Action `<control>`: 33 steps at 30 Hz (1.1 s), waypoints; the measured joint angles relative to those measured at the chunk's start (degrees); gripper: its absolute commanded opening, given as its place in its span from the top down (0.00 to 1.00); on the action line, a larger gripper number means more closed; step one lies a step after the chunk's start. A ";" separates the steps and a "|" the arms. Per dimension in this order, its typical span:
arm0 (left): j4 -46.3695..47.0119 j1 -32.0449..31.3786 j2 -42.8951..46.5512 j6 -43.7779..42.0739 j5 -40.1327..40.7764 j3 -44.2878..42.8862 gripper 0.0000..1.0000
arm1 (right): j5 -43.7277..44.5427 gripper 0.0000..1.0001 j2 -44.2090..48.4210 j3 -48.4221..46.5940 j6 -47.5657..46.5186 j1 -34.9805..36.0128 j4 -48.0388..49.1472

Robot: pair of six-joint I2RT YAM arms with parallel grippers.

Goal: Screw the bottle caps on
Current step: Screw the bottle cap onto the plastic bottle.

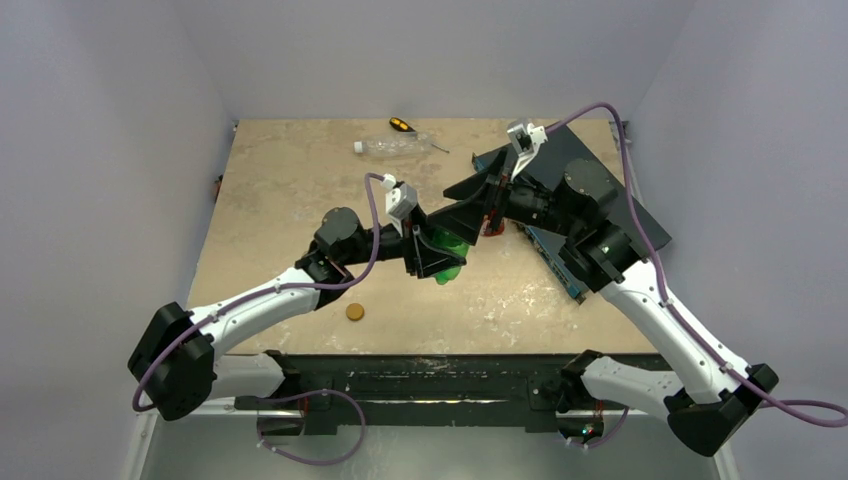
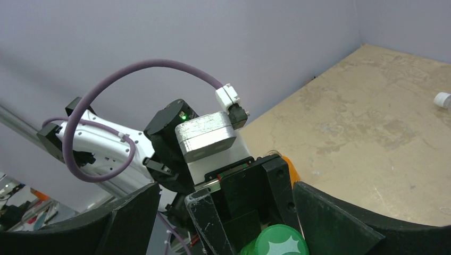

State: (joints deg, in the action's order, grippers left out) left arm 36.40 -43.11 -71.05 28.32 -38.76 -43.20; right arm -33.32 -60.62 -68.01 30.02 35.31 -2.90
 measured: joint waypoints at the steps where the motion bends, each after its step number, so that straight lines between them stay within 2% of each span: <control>1: 0.37 0.09 -0.11 0.24 -0.02 0.04 1.00 | -0.04 0.01 0.09 0.00 0.00 -0.02 0.02; 17: 3.41 2.84 -0.20 2.58 -1.68 1.88 1.00 | 1.22 0.01 2.08 0.02 -0.81 -0.17 -3.43; 26: -0.15 8.61 0.70 3.65 2.99 3.04 1.00 | 0.39 0.01 10.82 -0.07 -1.11 0.17 -7.93; 33: 1.09 8.55 5.40 3.56 -3.54 3.63 1.00 | 5.73 0.01 10.19 -2.19 -1.57 0.28 -10.47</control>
State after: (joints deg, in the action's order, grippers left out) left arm 37.50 -34.57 -65.65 31.88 -42.30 -39.57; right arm -27.59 -50.43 -70.19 28.45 35.59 -13.37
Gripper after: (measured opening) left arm 0.463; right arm 0.987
